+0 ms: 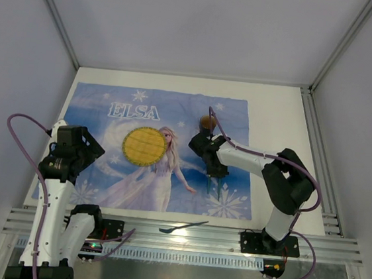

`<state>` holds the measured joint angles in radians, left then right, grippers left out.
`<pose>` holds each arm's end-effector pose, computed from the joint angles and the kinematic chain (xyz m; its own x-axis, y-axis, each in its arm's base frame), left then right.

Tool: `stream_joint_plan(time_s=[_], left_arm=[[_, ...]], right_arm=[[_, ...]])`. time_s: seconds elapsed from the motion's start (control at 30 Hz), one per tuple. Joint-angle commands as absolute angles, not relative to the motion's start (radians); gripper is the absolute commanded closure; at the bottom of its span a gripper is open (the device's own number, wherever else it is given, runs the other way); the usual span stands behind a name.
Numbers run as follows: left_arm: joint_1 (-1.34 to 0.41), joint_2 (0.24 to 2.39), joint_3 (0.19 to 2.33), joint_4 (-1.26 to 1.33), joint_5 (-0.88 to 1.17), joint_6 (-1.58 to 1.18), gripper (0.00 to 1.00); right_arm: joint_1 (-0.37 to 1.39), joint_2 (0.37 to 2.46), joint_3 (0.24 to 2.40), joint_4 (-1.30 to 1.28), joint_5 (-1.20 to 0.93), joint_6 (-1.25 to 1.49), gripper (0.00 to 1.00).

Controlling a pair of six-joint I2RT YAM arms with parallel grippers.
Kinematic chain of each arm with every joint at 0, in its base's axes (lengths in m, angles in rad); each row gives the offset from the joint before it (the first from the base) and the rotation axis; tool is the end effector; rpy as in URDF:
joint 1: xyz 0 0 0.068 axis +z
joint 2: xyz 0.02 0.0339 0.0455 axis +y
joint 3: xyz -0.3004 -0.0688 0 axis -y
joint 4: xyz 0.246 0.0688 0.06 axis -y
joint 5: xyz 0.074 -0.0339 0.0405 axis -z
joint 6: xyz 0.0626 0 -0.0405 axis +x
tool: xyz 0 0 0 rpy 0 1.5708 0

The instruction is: Set the dinner table for one person

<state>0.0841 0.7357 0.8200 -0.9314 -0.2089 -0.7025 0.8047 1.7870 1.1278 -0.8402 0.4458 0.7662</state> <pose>0.1254 0.0236 0.2943 -0.4284 -0.6704 -0.6058 -0.6496 0.6945 -0.3092 0.2448 0.2155 0.1735 -0.9344 -0.0688 -0.3496 0.0264 0.9651 -0.2604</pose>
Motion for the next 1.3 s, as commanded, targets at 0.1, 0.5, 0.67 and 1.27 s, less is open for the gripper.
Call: stream_joint_plan(time_s=[0.1, 0.5, 0.67, 1.27], left_arm=[[0.080, 0.732, 0.834, -0.900, -0.213, -0.703, 0.19], [0.080, 0.726, 0.834, -0.900, -0.221, -0.706, 0.19], [0.081, 0.727, 0.834, -0.900, -0.216, -0.704, 0.19], [0.080, 0.735, 0.834, -0.900, -0.212, -0.703, 0.19]], right_arm=[[0.805, 1.721, 1.131, -0.844, 0.489, 0.801, 0.75], [0.805, 1.700, 1.138, -0.854, 0.512, 0.796, 0.64], [0.830, 1.674, 1.154, -0.847, 0.486, 0.781, 0.64], [1.288, 1.460, 1.003, -0.627, 0.023, 0.176, 0.62]])
